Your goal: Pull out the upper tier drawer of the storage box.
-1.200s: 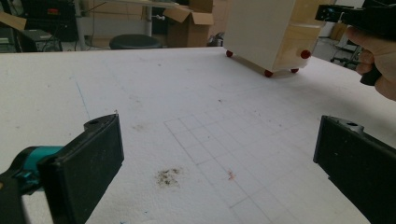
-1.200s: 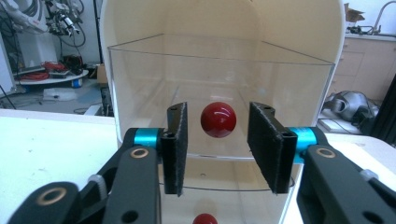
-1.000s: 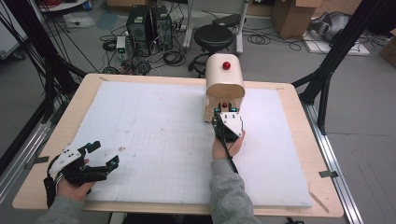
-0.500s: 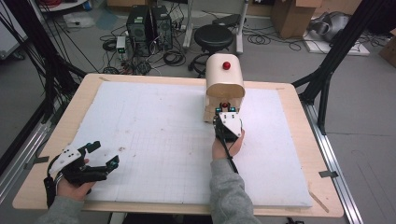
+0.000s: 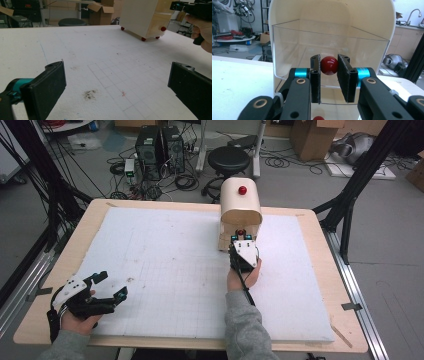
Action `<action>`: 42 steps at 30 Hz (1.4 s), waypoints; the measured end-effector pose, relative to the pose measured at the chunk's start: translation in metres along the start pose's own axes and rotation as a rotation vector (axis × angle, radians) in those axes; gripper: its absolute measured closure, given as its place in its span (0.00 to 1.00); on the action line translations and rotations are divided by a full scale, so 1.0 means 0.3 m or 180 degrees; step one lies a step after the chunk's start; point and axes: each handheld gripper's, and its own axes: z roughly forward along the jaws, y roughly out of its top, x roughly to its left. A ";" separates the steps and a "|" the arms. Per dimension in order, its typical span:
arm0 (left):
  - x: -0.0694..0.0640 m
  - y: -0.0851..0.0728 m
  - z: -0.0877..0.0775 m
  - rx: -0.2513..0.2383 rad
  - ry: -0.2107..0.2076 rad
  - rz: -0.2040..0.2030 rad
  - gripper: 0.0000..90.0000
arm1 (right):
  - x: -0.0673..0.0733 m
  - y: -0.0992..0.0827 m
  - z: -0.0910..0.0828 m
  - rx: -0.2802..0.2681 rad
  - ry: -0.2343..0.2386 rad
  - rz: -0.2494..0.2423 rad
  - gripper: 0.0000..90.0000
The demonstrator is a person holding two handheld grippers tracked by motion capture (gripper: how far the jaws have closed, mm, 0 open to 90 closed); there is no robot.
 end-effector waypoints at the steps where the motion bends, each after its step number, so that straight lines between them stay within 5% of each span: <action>1: -0.001 0.000 0.001 -0.0007 0.0004 -0.0006 0.02 | 0.000 0.000 0.000 0.0002 0.0003 0.0001 0.82; 42: 0.000 0.000 0.003 0.0003 0.0003 -0.0004 0.02 | 0.001 0.006 -0.108 -0.0056 0.0003 -0.0011 0.82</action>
